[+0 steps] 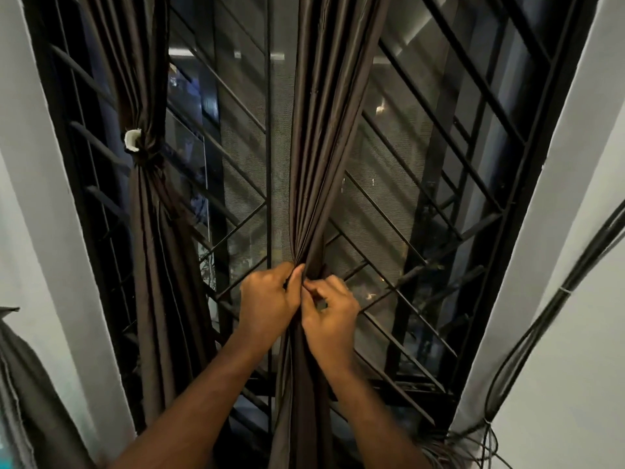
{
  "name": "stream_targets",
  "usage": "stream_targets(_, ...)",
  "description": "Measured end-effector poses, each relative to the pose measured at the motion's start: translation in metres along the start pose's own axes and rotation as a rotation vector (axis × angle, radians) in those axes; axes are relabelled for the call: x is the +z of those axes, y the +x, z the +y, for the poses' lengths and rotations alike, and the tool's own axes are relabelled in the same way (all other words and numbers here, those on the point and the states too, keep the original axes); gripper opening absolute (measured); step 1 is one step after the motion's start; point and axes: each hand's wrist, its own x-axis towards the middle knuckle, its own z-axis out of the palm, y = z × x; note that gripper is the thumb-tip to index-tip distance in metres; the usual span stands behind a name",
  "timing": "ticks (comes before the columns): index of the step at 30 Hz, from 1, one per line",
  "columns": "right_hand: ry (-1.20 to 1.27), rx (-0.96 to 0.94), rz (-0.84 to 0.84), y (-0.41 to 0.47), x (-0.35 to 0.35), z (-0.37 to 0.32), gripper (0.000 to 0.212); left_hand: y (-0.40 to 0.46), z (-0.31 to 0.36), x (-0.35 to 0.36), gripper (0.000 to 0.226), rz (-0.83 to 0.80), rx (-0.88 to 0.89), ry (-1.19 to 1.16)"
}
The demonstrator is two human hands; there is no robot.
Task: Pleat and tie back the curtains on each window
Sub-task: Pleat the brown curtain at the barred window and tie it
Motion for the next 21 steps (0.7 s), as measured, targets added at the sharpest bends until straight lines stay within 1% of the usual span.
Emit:
stream_targets(3,0.033,-0.005,-0.035,0.003,-0.001,0.005,0.010,0.001,0.003,0.001,0.042,-0.020,-0.035,-0.137)
stream_targets(5,0.043,-0.018,-0.045,0.001,-0.001,0.005,0.007,-0.002,0.007,-0.001,0.044,-0.075,-0.065,-0.236)
stream_targets(6,0.050,-0.014,-0.048,0.000,-0.001,0.004,0.009,-0.004,0.007,-0.003,0.044,-0.105,-0.083,-0.279)
stream_targets(8,0.072,0.025,-0.038,0.000,-0.001,0.004,0.015,-0.009,0.007,-0.006,0.041,-0.166,-0.109,-0.345)
stream_targets(10,0.076,0.050,-0.012,0.001,-0.003,0.004,0.013,-0.008,0.007,-0.010,0.033,-0.230,-0.134,-0.432)
stream_targets(12,0.059,0.072,-0.003,0.003,-0.006,0.007,0.010,-0.001,0.005,-0.012,0.031,-0.240,-0.262,-0.583)
stream_targets(13,0.063,0.102,-0.008,0.003,-0.008,0.008,0.012,0.003,0.001,-0.013,0.028,-0.220,-0.316,-0.608)
stream_targets(14,0.072,0.130,-0.013,0.002,-0.010,0.009,0.016,0.006,-0.004,-0.014,0.023,-0.185,-0.332,-0.576)
stream_targets(15,0.074,0.149,-0.012,0.001,-0.013,0.011,0.019,0.009,-0.012,-0.014,0.015,-0.158,-0.310,-0.470)
stream_targets(16,0.079,0.167,-0.007,0.000,-0.015,0.012,0.022,0.011,-0.020,-0.014,0.009,-0.166,-0.277,-0.357)
stream_targets(17,0.093,0.195,-0.001,0.001,-0.017,0.013,0.024,0.013,-0.029,-0.013,0.020,-0.201,-0.256,-0.270)
stream_targets(19,0.159,0.266,0.005,0.003,-0.021,0.017,0.028,0.013,-0.045,-0.010,0.049,-0.323,-0.221,-0.210)
stream_targets(20,0.196,0.291,0.003,0.005,-0.023,0.018,0.030,0.013,-0.050,-0.009,0.057,-0.369,-0.214,-0.201)
stream_targets(21,0.224,0.305,-0.004,0.006,-0.024,0.020,0.031,0.013,-0.051,-0.008,0.059,-0.397,-0.207,-0.208)
